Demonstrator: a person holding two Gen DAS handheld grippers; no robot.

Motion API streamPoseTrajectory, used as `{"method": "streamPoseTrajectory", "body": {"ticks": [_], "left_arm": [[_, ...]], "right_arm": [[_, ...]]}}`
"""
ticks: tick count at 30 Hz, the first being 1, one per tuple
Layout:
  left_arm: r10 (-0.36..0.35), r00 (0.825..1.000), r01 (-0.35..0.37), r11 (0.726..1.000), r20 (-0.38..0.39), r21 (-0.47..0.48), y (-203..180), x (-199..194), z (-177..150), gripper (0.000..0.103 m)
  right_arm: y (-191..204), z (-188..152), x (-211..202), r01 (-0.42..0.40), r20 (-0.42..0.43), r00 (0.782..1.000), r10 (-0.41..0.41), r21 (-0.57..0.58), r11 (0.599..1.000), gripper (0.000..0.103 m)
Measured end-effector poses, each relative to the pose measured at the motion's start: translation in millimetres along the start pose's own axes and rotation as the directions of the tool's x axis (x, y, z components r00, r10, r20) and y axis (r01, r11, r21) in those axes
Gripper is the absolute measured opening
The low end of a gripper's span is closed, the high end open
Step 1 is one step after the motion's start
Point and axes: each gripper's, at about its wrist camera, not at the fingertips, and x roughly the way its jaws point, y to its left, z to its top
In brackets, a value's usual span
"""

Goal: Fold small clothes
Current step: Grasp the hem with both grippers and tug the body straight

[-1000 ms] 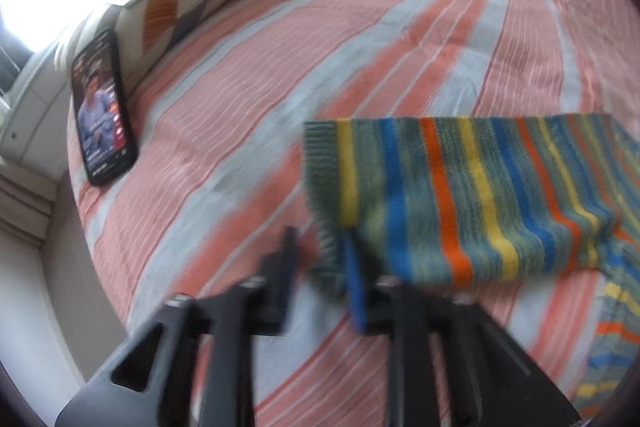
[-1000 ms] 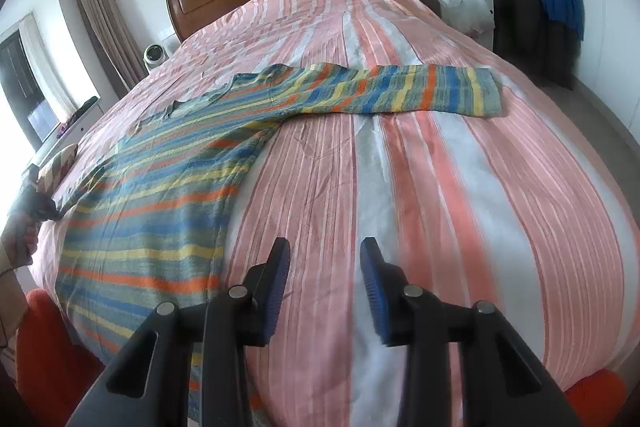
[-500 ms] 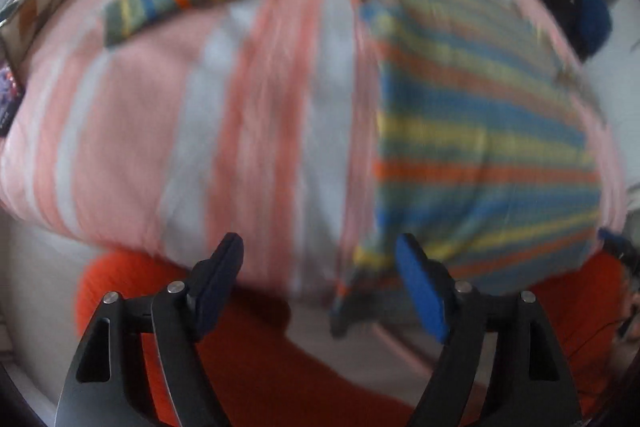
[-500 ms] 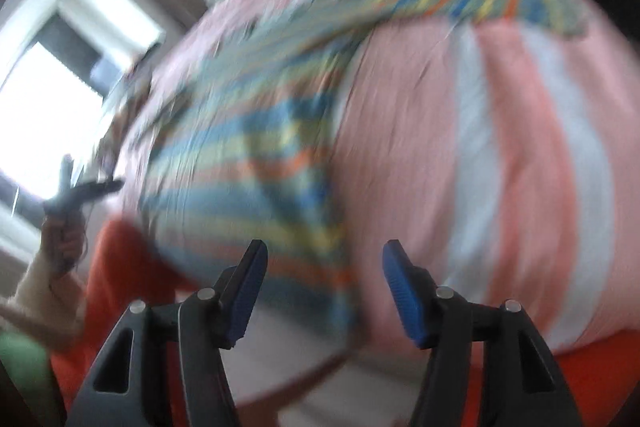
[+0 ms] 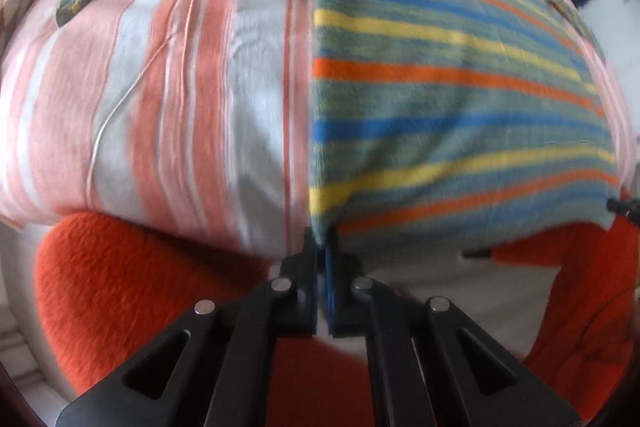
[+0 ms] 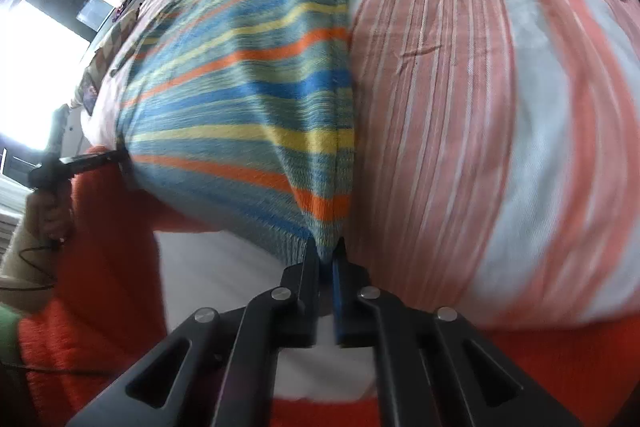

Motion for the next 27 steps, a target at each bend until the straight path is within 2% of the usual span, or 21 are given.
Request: {"method": "streamPoseTrajectory", "body": {"ticks": [3,7,11,12,13,15,16,18,19,21,22,24,25,27], "left_arm": [[0.043,0.999,-0.043,0.999,-0.028,-0.007,-4.3,13.9,-4.2,0.000],[0.072,0.996,-0.075,0.996,-0.060,-0.043,-8.2,33.0,6.0,0.001],[0.097,0.995,-0.098,0.994,-0.028,-0.039,-13.9,25.9,5.5,0.014],[0.098,0.995,-0.098,0.994,-0.008,-0.044,-14.5,20.0,3.7,0.024],[0.098,0.995,-0.096,0.994,0.030,-0.047,-16.7,9.7,0.8,0.030],[0.093,0.991,-0.088,0.995,0.099,-0.052,-21.5,-9.2,-1.9,0.057],[0.087,0.986,-0.080,0.995,0.144,-0.056,-24.0,-22.3,-4.6,0.062],[0.080,0.969,-0.066,0.996,0.233,-0.067,-30.6,-46.4,-0.3,0.075],[0.073,0.957,-0.055,0.996,0.280,-0.070,-33.6,-58.7,4.6,0.077],[0.048,0.925,-0.021,0.997,0.376,-0.075,-39.7,-77.6,24.7,0.088],[0.041,0.903,-0.007,0.997,0.429,-0.081,-46.4,-85.2,35.0,0.092],[0.044,0.869,0.004,0.995,0.493,-0.095,-26.0,-93.5,61.7,0.096],[0.052,0.845,0.005,0.994,0.532,-0.105,-32.6,-92.4,69.6,0.097],[0.089,0.828,-0.021,0.992,0.554,-0.127,-32.1,-84.2,80.2,0.097]], "right_arm": [[12.1,-5.6,0.2,0.032,-0.022,0.999,-0.032,-0.014,0.999,0.004],[-7.4,1.8,30.2,0.054,-0.038,0.998,-0.051,0.074,0.996,0.004],[-8.0,4.4,39.6,0.061,-0.031,0.998,-0.059,0.078,0.995,0.005],[-8.2,2.8,38.4,0.060,-0.037,0.998,-0.057,0.078,0.995,0.008],[-8.7,0.6,37.7,0.066,-0.048,0.997,-0.063,0.082,0.994,0.018],[-12.9,-8.9,30.0,0.095,-0.061,0.994,-0.090,0.089,0.992,0.033],[-14.3,-11.3,23.6,0.105,-0.052,0.994,-0.101,0.092,0.990,0.036],[-16.9,-13.4,7.5,0.139,-0.017,0.990,-0.138,0.095,0.986,0.036],[-18.6,-11.5,-4.1,0.167,0.016,0.985,-0.169,0.096,0.981,0.036],[-21.8,-1.3,-30.9,0.192,0.112,0.973,-0.204,0.111,0.975,0.038],[-24.3,6.3,-43.3,0.187,0.162,0.965,-0.206,0.125,0.974,0.044],[-31.8,28.7,-69.0,0.171,0.281,0.936,-0.212,0.165,0.971,0.050],[-36.7,38.8,-76.3,0.154,0.319,0.925,-0.207,0.183,0.971,0.052],[-52.0,65.0,-90.0,0.088,0.417,0.890,-0.185,0.241,0.967,0.052]]}}
